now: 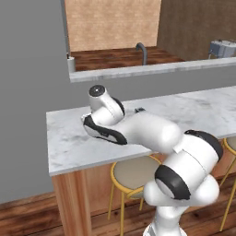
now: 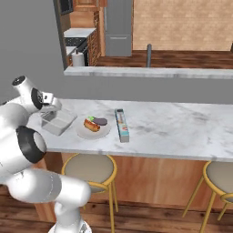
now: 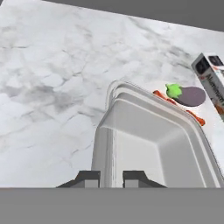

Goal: Retrieve the tupperware and aluminum foil from the cabinet and place them on the dining counter near the plate with hot dog and eggplant to prepare for storing leftovers.

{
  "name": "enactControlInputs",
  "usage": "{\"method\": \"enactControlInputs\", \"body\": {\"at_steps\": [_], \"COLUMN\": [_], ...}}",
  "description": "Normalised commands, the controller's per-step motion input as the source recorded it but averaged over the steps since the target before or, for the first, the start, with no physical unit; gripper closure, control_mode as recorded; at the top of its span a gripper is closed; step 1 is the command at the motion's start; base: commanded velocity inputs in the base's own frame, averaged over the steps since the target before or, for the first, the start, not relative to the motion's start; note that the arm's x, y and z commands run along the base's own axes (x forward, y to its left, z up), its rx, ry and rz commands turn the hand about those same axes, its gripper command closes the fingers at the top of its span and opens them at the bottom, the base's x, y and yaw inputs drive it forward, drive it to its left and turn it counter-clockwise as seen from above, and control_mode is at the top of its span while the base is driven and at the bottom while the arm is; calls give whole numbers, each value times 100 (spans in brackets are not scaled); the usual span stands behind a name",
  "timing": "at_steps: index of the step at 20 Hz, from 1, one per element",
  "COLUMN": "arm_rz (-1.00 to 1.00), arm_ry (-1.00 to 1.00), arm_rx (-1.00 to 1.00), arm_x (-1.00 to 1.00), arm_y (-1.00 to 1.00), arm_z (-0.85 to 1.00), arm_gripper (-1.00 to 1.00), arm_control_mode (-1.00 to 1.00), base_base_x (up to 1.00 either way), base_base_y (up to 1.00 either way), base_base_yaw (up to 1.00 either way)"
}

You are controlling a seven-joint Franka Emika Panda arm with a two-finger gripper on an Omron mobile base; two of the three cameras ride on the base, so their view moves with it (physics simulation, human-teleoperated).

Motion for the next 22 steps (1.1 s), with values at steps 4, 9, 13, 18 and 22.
{"method": "enactControlInputs", "body": {"at_steps": [4,9,13,18,22], "arm_rz": [1,1,1,0,0], "arm_ry": [0,0,0,-3,-11], "arm_rx": [0,0,-1,-1,0], "arm_x": [64,66,66,69,60], "arm_y": [18,23,31,37,30], "arm_z": [-56,-61,-61,-44,-20], "arm_gripper": [100,100,-100,-100,-100], "arm_control_mode": [-100,-100,-100,-100,-100], "base_base_x": [0,0,0,0,0], "base_base_y": [0,0,0,0,0], "base_base_yaw": [0,0,0,0,0]}}
